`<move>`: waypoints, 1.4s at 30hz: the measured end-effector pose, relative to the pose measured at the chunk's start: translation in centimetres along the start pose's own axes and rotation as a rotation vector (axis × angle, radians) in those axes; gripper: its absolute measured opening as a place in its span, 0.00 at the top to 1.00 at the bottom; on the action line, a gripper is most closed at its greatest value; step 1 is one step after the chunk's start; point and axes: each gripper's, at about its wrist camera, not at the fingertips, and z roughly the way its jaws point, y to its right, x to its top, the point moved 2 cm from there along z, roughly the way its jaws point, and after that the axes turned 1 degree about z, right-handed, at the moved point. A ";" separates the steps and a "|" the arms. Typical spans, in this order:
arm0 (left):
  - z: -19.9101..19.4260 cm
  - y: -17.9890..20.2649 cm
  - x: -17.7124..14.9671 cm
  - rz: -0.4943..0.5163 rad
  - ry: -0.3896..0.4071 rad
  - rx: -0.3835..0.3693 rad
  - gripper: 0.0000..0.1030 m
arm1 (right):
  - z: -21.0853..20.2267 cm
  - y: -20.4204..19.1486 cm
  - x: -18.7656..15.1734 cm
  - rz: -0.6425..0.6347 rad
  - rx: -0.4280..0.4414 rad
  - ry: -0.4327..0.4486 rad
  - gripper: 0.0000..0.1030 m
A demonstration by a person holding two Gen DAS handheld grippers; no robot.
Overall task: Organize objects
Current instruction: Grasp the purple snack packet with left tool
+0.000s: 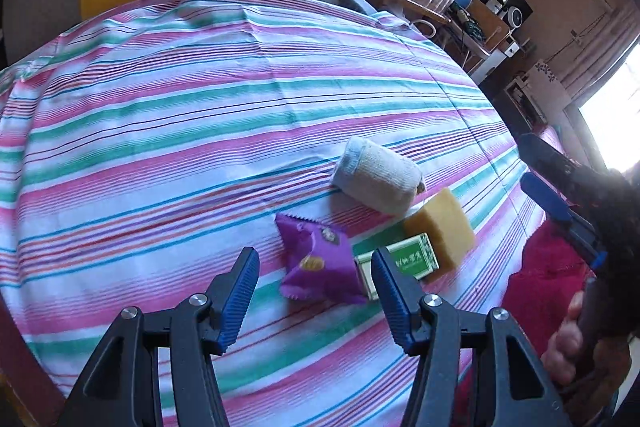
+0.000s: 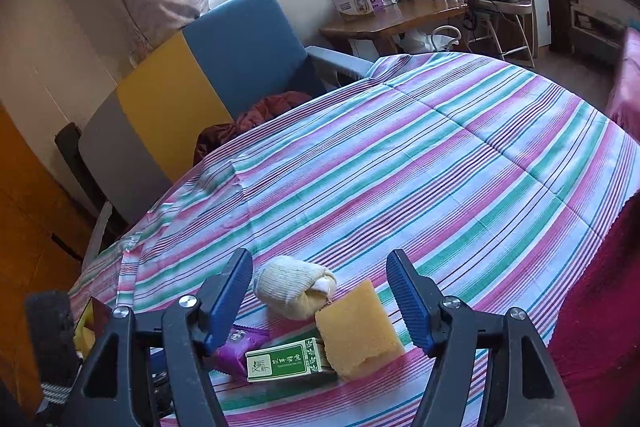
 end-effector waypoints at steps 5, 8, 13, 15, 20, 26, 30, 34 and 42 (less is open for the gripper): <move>3.3 -0.1 0.8 0.031 -0.043 0.092 0.43 | -0.1 0.2 0.1 0.011 0.011 0.007 0.32; 3.1 -1.0 -0.1 0.054 -0.028 0.102 0.43 | -0.1 0.3 0.1 0.018 0.012 0.009 0.32; 1.8 -2.7 -1.0 0.078 -0.020 0.122 0.43 | 0.1 0.2 0.1 0.016 0.013 0.004 0.32; 1.6 -2.8 -1.1 0.098 -0.018 0.122 0.43 | 0.1 0.2 0.1 0.012 0.009 0.003 0.31; 0.5 -1.7 -0.9 0.181 0.012 0.093 0.43 | 0.1 0.3 0.2 0.010 0.001 0.000 0.30; 0.0 -4.6 -1.7 -0.156 -0.037 -0.030 0.45 | 0.2 0.2 0.1 0.005 -0.003 -0.003 0.29; -0.4 -4.9 -2.7 -0.291 -0.013 -0.073 0.45 | 0.4 0.0 0.1 0.001 0.000 -0.008 0.28; -0.1 -4.2 -1.8 -0.336 0.020 -0.070 0.43 | 0.4 -0.1 0.1 0.000 0.008 -0.007 0.28; 2.8 -3.3 1.5 -0.302 0.002 0.062 0.43 | 0.3 0.1 0.1 0.013 0.021 0.000 0.28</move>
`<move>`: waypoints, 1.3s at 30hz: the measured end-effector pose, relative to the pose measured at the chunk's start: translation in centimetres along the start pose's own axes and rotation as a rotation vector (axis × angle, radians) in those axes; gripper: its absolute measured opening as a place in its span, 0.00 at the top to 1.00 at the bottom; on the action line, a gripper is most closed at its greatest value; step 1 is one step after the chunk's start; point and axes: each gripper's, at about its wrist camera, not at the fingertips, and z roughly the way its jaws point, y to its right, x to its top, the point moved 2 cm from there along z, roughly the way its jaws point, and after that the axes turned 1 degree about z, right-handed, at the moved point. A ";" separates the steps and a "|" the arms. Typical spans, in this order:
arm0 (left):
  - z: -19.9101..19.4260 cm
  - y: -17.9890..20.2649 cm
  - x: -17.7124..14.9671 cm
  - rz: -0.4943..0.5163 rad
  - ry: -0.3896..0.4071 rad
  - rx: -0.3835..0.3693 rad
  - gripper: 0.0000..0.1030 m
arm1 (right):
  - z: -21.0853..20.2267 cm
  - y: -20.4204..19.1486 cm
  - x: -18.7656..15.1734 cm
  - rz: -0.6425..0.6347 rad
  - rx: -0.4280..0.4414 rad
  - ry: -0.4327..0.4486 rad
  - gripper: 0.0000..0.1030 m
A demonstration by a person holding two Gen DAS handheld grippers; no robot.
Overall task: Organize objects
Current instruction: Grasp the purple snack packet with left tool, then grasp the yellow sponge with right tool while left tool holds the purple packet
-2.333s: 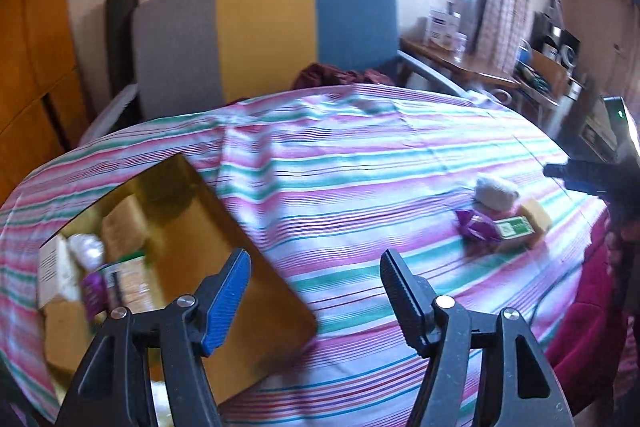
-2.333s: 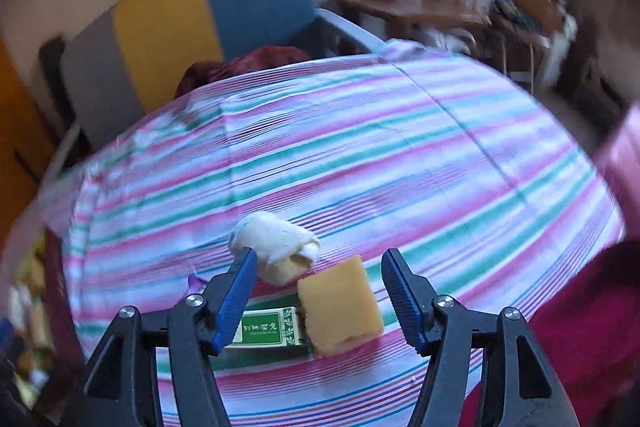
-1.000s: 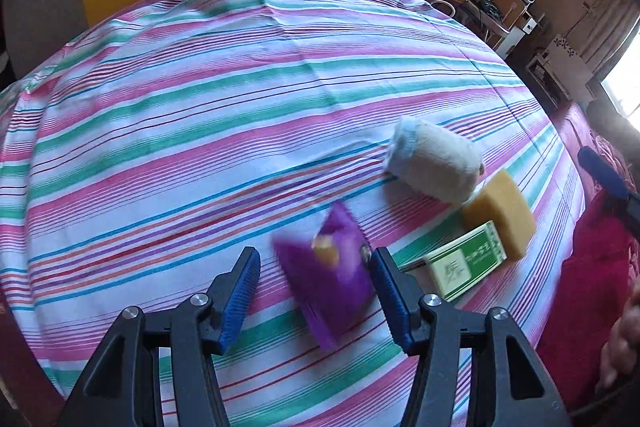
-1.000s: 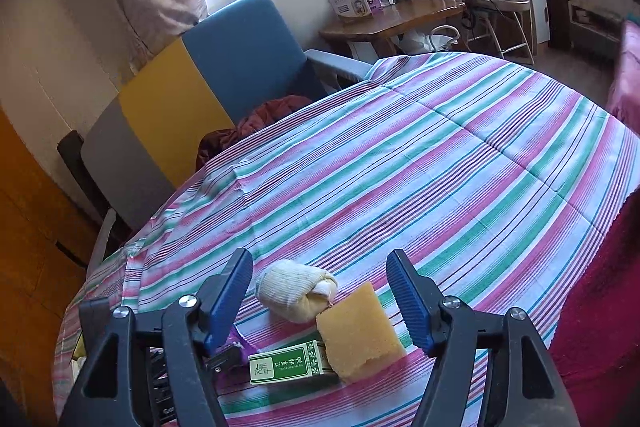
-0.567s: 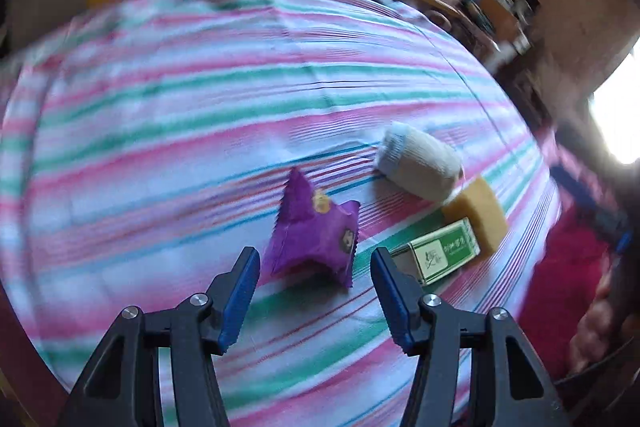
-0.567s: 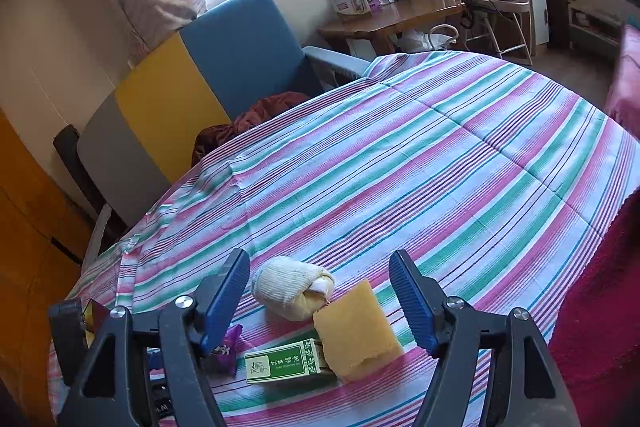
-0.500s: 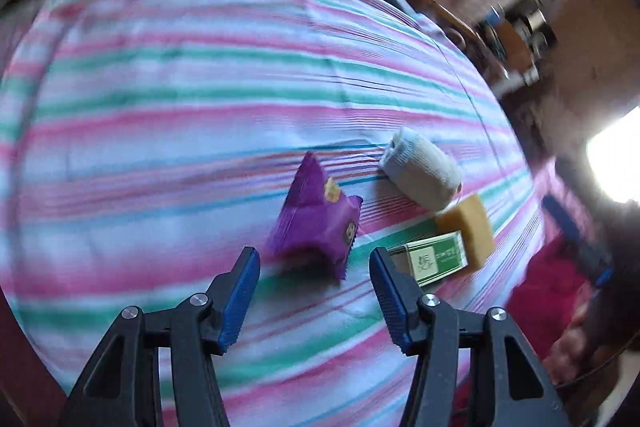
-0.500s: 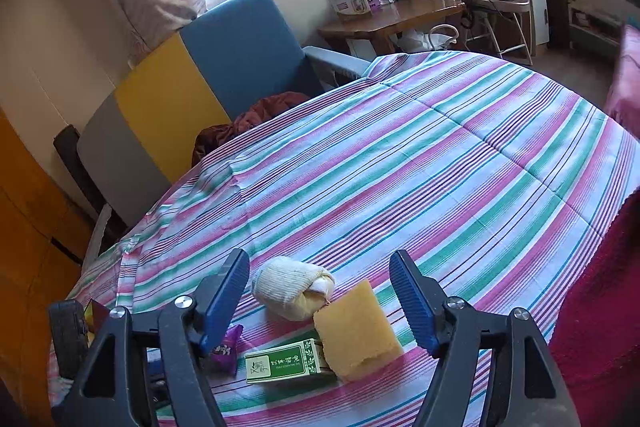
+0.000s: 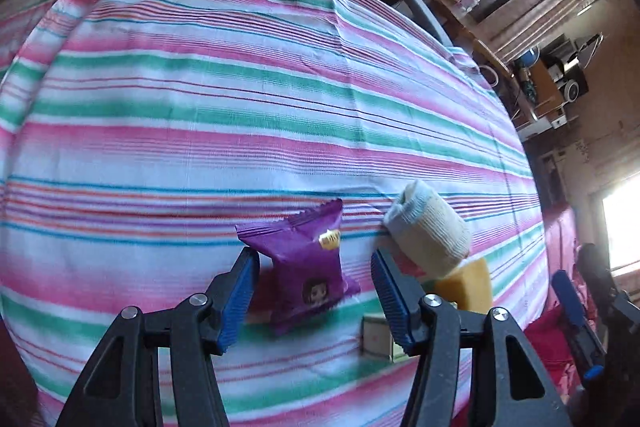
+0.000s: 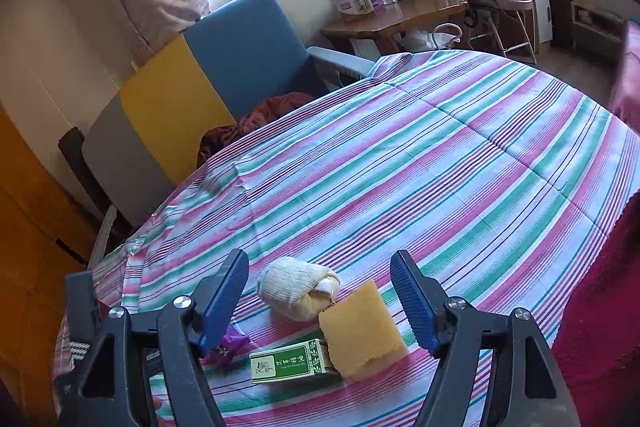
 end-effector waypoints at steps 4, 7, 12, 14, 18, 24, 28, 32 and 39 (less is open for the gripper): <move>0.8 0.3 0.0 0.093 0.002 0.064 0.43 | 0.1 -0.1 0.0 0.000 0.003 -0.003 0.28; 1.1 0.9 -0.5 0.214 0.029 0.136 0.63 | 0.1 -0.1 0.0 -0.001 0.002 -0.004 0.28; 0.1 -0.2 -1.5 0.289 0.074 0.107 0.70 | 0.6 -0.4 -0.1 -0.021 -0.009 -0.024 0.28; -0.5 -0.7 -2.1 0.307 0.081 0.098 0.70 | 0.7 -0.3 -0.2 -0.025 -0.022 -0.030 0.28; -1.7 -1.7 -3.2 0.327 0.101 0.099 0.70 | 1.1 -0.3 -0.2 -0.029 -0.046 -0.042 0.28; -3.5 -3.4 -5.5 0.330 0.111 0.091 0.70 | 2.2 0.0 -0.4 -0.026 -0.098 -0.092 0.21; -4.5 -4.2 -7.0 0.328 0.108 0.079 0.70 | 3.9 -0.1 -0.9 -0.054 -0.167 -0.177 0.21; -5.6 -4.8 -8.0 0.316 0.112 0.058 0.70 | 5.9 0.2 -1.9 -0.073 -0.233 -0.275 0.21; -8.0 -5.5 -9.0 0.308 0.148 0.028 0.70 | 9.0 0.1 -4.1 -0.145 -0.303 -0.448 0.42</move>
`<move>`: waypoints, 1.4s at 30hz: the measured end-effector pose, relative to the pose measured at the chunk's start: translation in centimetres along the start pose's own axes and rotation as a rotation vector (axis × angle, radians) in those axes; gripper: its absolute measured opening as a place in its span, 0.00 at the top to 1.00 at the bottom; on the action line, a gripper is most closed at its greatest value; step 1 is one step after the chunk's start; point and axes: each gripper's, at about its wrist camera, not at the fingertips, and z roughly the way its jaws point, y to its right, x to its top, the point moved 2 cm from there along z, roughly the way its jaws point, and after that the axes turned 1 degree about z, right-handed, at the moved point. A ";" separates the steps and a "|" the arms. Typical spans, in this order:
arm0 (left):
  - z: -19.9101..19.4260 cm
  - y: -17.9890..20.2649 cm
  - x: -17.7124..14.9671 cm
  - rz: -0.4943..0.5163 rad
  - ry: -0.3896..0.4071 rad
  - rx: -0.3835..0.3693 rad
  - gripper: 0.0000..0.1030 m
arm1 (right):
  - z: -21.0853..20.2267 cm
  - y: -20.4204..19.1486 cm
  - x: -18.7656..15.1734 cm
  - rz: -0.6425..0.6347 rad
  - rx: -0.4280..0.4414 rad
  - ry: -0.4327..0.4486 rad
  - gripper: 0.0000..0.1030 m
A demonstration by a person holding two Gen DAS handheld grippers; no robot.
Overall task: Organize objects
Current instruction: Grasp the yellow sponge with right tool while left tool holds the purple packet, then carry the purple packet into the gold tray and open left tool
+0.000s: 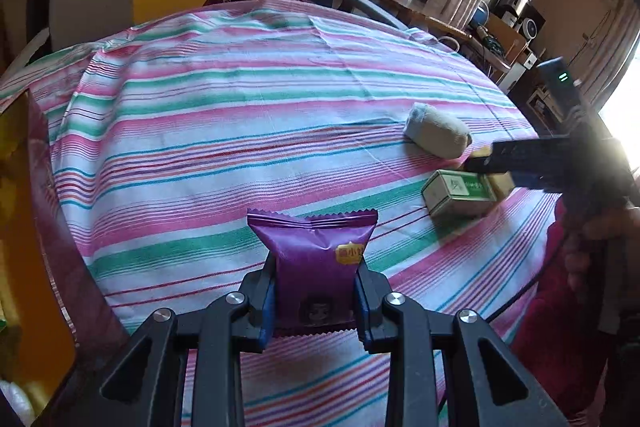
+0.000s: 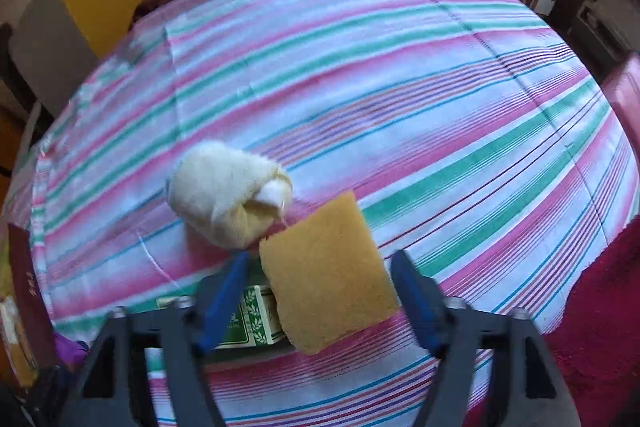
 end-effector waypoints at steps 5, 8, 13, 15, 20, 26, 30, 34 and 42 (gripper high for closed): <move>-2.6 -0.2 -0.4 0.008 0.059 -0.009 0.70 | 0.0 -0.2 -0.3 -0.033 -0.031 0.012 0.46; -4.3 -0.6 -0.7 0.005 0.091 -0.012 0.70 | -0.1 -0.6 -0.5 -0.062 -0.057 0.026 0.46; -7.1 -2.6 -0.7 -0.041 0.142 0.001 0.70 | -0.3 -1.5 -0.9 -0.122 -0.102 0.047 0.46; -8.2 -4.0 -0.8 -0.076 0.160 0.010 0.70 | -0.3 -1.6 -0.7 -0.125 -0.104 0.048 0.46; -10.6 -8.5 -1.3 -0.190 0.194 0.051 0.70 | -0.5 -1.8 -0.6 -0.130 -0.107 0.053 0.46; -12.7 -16.1 -1.1 -0.351 0.217 0.111 0.70 | -0.4 -2.3 -0.5 -0.148 -0.109 0.059 0.46; -12.8 -20.3 -0.2 -0.428 0.212 0.132 0.70 | -0.5 -2.3 -0.6 -0.150 -0.108 0.059 0.46; -11.9 -22.7 1.4 -0.441 0.204 0.171 0.70 | -0.2 -2.5 -0.4 -0.152 -0.105 0.061 0.46; -7.5 -26.2 5.0 -0.468 0.150 0.206 0.70 | -0.4 -2.6 -0.5 -0.156 -0.091 0.062 0.46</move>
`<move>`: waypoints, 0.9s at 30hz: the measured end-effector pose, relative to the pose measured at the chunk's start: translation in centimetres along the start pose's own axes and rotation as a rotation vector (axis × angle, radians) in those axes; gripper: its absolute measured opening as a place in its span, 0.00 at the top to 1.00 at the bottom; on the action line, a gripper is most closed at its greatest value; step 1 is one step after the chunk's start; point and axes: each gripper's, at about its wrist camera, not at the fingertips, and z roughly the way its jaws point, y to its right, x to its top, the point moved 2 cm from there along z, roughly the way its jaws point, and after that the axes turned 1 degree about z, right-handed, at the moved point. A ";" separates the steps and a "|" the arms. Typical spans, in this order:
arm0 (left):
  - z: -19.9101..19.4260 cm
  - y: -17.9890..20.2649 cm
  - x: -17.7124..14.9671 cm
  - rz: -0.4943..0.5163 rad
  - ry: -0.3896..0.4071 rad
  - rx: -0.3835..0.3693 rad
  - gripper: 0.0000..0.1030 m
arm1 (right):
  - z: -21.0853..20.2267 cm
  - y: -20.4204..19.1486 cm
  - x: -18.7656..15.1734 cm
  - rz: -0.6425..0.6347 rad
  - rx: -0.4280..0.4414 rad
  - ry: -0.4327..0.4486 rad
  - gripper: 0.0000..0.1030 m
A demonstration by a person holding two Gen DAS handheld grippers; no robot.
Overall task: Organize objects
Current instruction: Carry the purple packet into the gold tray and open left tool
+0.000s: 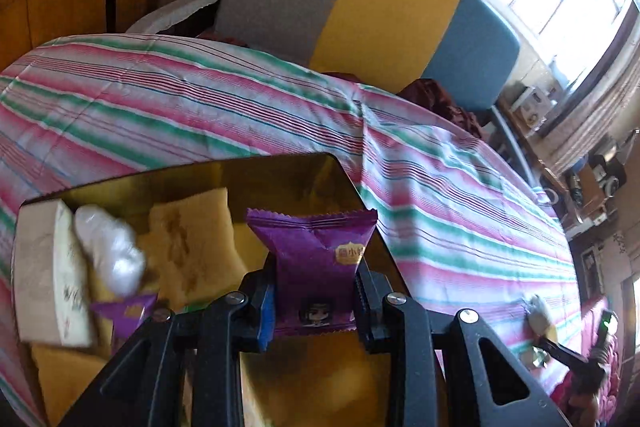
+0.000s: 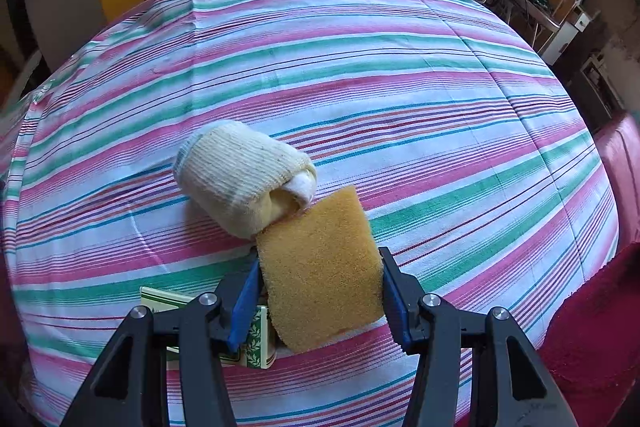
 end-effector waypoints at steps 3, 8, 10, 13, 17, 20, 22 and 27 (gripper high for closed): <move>2.5 -0.2 1.0 0.004 -0.026 0.053 0.69 | -0.1 -0.1 -0.1 -0.002 0.003 0.001 0.46; 5.7 -0.9 1.8 0.001 -0.073 0.110 0.58 | -0.1 0.0 -0.1 -0.003 0.005 0.001 0.46; 6.1 -1.2 2.0 -0.010 -0.080 0.109 0.51 | -0.1 0.0 -0.1 -0.003 0.005 0.001 0.46; 5.5 -1.3 2.0 -0.004 -0.064 0.127 0.51 | -0.1 0.0 -0.1 -0.003 0.005 0.001 0.46; 3.3 -0.9 1.7 0.022 -0.024 0.127 0.51 | -0.3 0.0 -0.1 -0.002 0.007 0.003 0.46; 1.0 -0.6 1.2 0.040 0.018 0.135 0.51 | -0.4 -0.2 -0.2 -0.002 0.014 0.007 0.46; -0.7 -0.6 0.6 0.045 0.047 0.142 0.51 | -0.7 -0.3 -0.3 0.001 0.018 0.014 0.46; -4.2 -0.7 -1.7 0.048 0.093 0.151 0.51 | -1.1 -0.2 -0.2 -0.005 0.035 0.026 0.47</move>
